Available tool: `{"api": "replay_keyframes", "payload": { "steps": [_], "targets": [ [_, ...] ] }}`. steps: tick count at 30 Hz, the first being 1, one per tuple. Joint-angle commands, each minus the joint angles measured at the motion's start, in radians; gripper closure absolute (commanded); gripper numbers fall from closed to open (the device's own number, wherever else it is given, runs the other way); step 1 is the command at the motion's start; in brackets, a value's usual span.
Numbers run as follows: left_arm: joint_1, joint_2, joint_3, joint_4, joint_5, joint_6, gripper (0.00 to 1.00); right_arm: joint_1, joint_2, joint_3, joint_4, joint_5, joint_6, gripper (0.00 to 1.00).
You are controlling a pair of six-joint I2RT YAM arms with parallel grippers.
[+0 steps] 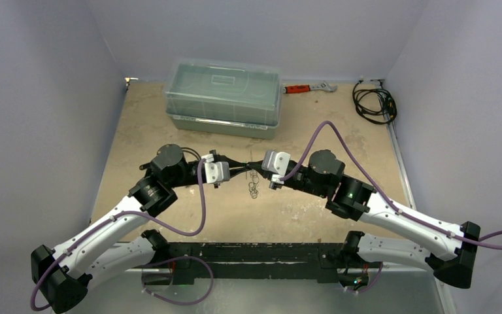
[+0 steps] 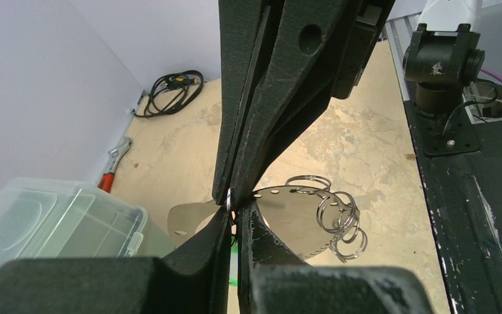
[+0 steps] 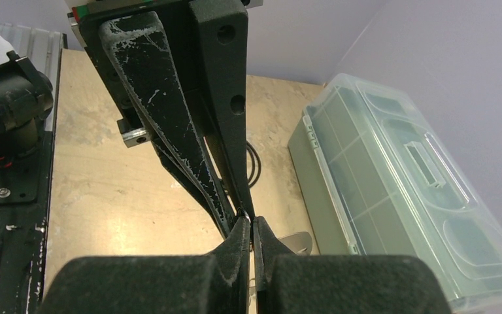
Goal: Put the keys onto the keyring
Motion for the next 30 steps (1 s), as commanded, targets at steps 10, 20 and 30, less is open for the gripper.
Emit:
{"api": "replay_keyframes", "payload": {
  "steps": [10, 20, 30],
  "targets": [
    [-0.007, 0.012, 0.064, -0.206, -0.048, 0.172, 1.00, 0.002, -0.010, 0.141, -0.174, 0.164, -0.034, 0.67],
    [-0.008, 0.072, 0.094, -0.275, 0.076, 0.194, 1.00, 0.001, 0.048, 0.305, -0.506, 0.189, -0.097, 0.52],
    [-0.007, 0.073, 0.076, -0.225, 0.139, 0.145, 1.00, 0.002, 0.147, 0.367, -0.577, -0.007, -0.076, 0.55]
  ]
}}
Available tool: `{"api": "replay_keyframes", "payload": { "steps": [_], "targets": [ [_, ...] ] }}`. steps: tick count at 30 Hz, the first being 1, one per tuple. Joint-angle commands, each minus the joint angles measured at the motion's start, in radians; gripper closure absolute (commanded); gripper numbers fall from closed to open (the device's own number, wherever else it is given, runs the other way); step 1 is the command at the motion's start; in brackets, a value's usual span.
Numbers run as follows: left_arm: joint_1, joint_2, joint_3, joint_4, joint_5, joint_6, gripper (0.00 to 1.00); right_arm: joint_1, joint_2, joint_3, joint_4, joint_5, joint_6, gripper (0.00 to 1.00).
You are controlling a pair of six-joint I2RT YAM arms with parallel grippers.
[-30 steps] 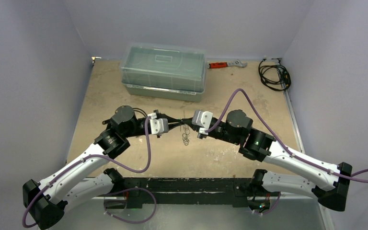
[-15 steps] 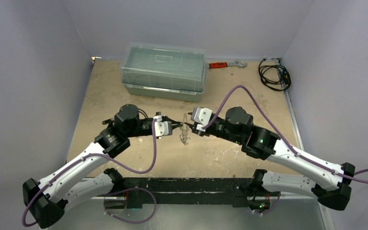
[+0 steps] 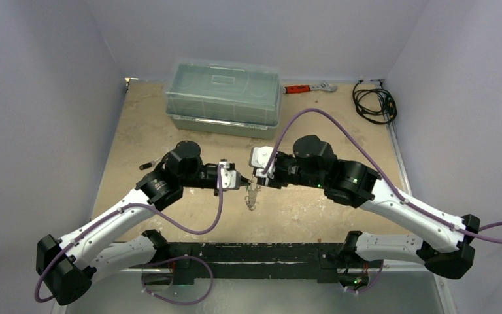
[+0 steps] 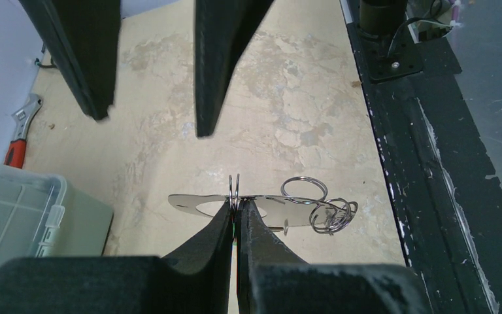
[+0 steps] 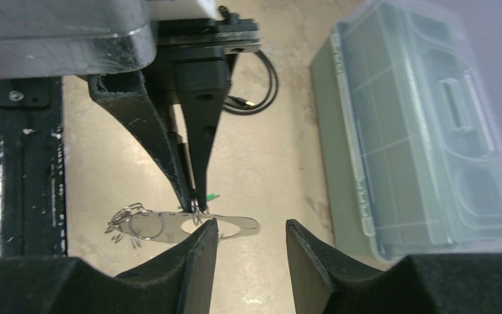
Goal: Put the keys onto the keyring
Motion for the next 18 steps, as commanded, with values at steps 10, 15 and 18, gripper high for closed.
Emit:
{"api": "replay_keyframes", "payload": {
  "steps": [10, 15, 18],
  "targets": [
    [-0.002, -0.026, 0.022, 0.094, 0.077, -0.047, 1.00, -0.003, 0.107, 0.084, -0.054, -0.140, 0.009, 0.56],
    [-0.004, -0.034, 0.019, 0.103, 0.079, -0.054, 1.00, -0.003, 0.118, 0.098, -0.069, -0.169, 0.015, 0.59],
    [-0.003, -0.037, 0.018, 0.105, 0.071, -0.055, 1.00, -0.003, 0.105, 0.099, -0.071, -0.189, 0.023, 0.60]
  ]
}}
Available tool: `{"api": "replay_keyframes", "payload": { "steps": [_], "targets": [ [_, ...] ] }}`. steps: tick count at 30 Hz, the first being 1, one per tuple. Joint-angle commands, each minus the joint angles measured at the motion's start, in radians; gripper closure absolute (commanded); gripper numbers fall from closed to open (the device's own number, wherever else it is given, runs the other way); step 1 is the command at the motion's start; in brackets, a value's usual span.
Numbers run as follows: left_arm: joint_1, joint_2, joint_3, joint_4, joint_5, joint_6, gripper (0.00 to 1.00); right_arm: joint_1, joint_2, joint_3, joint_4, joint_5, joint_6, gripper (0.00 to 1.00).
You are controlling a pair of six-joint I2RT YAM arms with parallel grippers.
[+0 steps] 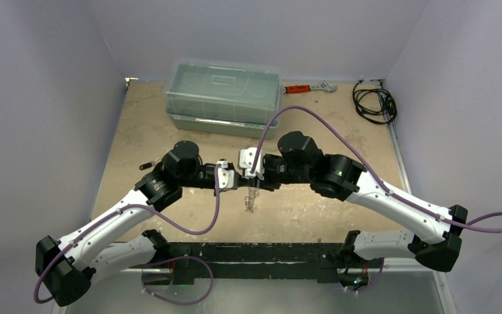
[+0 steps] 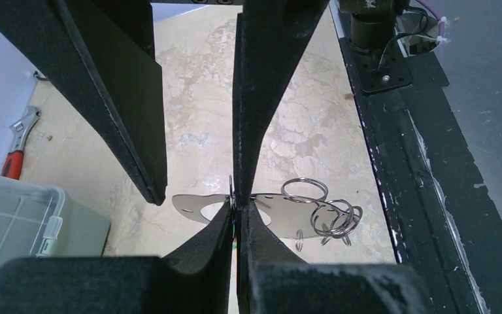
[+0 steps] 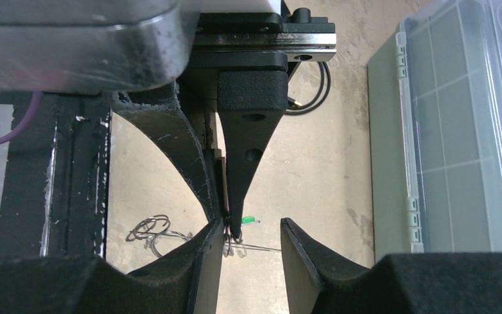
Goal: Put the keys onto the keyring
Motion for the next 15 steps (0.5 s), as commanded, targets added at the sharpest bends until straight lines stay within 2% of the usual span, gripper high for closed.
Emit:
{"api": "replay_keyframes", "payload": {
  "steps": [1, 9, 15],
  "targets": [
    [-0.003, -0.028, 0.018, 0.079, 0.026, -0.018, 1.00, -0.003, -0.014, 0.046, -0.023, -0.055, 0.020, 0.60],
    [-0.003, -0.032, 0.016, 0.081, 0.013, -0.019, 1.00, -0.003, -0.016, 0.025, -0.032, -0.049, 0.027, 0.64],
    [-0.003, -0.034, 0.015, 0.081, 0.017, -0.020, 1.00, -0.003, -0.018, 0.006, -0.023, 0.005, 0.024, 0.73]
  ]
}}
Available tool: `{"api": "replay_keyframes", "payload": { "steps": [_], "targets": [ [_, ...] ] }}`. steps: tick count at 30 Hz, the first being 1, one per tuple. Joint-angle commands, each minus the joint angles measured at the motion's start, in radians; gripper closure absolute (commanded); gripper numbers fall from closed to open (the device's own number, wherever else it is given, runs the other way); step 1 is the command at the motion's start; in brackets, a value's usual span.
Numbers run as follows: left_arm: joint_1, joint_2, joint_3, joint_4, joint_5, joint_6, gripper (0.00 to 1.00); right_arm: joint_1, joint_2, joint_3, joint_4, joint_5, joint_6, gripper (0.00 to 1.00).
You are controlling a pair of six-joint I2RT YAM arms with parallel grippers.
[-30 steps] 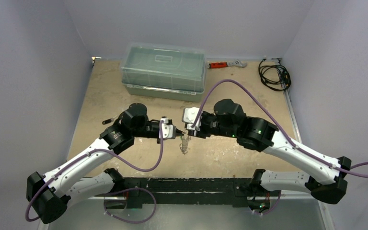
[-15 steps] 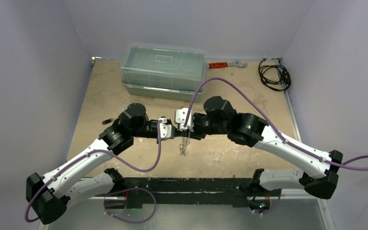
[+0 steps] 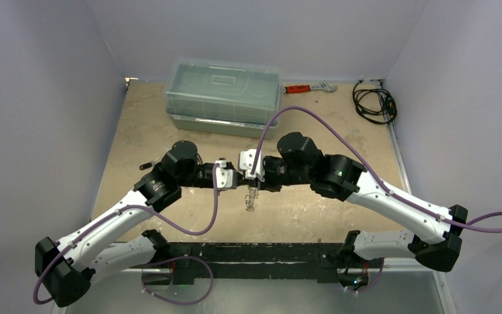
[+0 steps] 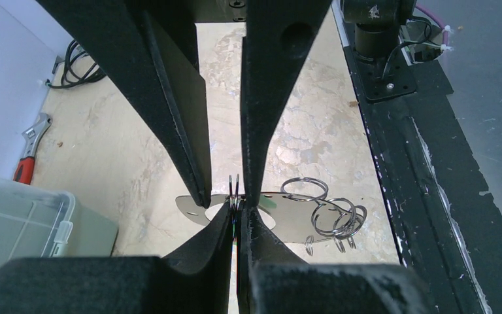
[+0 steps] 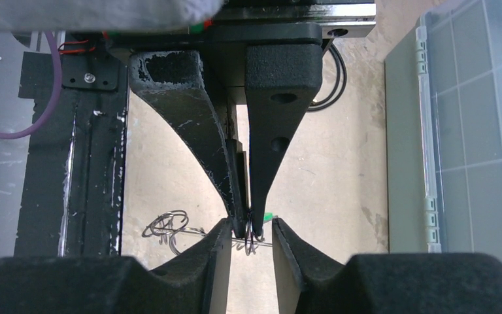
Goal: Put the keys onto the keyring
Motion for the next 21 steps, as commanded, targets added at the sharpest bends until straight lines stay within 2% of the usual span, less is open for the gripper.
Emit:
{"api": "replay_keyframes", "payload": {
  "steps": [1, 9, 15, 21],
  "targets": [
    [-0.003, -0.024, 0.016, 0.052, 0.018, -0.005, 1.00, -0.003, -0.017, 0.001, 0.011, 0.047, 0.007, 0.76],
    [-0.004, -0.035, 0.017, 0.057, 0.018, -0.007, 1.00, -0.003, -0.007, -0.012, 0.014, 0.103, 0.005, 0.80],
    [-0.004, -0.037, 0.016, 0.058, 0.024, -0.011, 1.00, -0.003, -0.002, -0.018, 0.041, 0.120, -0.002, 1.00],
    [-0.003, -0.056, -0.004, 0.118, -0.026, -0.098, 1.00, -0.003, -0.027, -0.045, 0.140, 0.128, -0.007, 1.00]
  ]
}}
